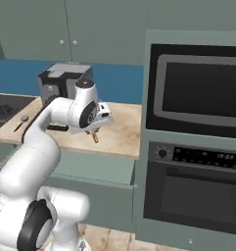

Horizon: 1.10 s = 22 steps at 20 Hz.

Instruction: Organize the utensils by type. Pick up the wooden spoons from the counter and place them in the open cabinet. Then pick up the metallic utensils from the counter and place them in the open drawer.

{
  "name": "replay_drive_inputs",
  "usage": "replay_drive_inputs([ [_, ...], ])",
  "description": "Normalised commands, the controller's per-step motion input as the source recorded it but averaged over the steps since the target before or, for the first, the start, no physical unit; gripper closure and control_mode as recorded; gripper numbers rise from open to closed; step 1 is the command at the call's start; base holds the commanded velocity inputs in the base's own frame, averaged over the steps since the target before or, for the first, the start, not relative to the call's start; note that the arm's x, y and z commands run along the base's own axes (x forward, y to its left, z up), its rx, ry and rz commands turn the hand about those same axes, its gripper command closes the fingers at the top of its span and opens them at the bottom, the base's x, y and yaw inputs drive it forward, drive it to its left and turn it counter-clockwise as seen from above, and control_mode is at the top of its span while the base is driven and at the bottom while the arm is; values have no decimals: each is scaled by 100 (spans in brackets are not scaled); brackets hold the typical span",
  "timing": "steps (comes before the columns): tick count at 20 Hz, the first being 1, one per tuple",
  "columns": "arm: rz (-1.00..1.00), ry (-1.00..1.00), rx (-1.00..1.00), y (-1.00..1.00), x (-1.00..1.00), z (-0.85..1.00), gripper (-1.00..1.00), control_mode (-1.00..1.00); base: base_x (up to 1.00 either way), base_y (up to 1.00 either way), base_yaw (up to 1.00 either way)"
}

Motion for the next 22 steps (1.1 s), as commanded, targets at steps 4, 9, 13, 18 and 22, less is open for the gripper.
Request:
replay_drive_inputs([
  [4,0,0,0,0,0,0,100,100,-75,9,58],
  [9,0,0,0,0,0,0,100,100,-45,54,78],
  [13,0,0,0,0,0,0,100,100,-5,92,45],
  [18,0,0,0,0,0,0,100,100,33,91,13],
  [22,0,0,0,0,0,0,100,100,65,65,0],
])
